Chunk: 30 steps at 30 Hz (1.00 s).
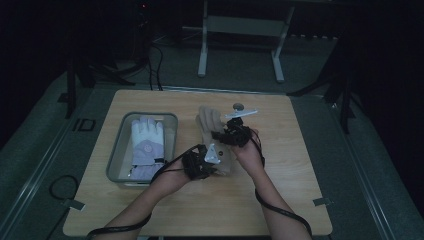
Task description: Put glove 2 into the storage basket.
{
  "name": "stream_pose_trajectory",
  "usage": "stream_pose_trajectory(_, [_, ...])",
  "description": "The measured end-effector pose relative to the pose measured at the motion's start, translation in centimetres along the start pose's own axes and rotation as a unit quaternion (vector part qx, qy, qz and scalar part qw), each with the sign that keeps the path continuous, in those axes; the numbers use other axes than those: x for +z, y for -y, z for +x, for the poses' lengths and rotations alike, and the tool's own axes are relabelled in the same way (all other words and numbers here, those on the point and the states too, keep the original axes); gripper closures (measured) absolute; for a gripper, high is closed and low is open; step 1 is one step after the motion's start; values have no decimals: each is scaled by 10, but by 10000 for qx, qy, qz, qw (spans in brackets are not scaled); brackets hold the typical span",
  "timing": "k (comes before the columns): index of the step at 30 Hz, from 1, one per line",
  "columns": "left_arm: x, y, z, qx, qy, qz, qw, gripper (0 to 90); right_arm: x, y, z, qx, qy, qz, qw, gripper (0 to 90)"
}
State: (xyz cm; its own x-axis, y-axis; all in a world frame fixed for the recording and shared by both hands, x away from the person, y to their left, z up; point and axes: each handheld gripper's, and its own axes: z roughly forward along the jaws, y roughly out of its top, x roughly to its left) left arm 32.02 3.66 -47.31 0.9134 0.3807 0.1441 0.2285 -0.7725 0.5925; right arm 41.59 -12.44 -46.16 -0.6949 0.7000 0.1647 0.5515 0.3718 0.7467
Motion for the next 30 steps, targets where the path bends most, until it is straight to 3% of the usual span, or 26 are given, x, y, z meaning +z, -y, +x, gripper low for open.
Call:
stream_pose_trajectory(15, [-36,16,13,-93,-149,180,9997,810,10,-27,28,-176,-159,-156,9996,700])
stream_pose_trajectory(30, [-67,55,26,-374,-347,388,9979,810,50,-52,70,-333,-479,-124,9982,699])
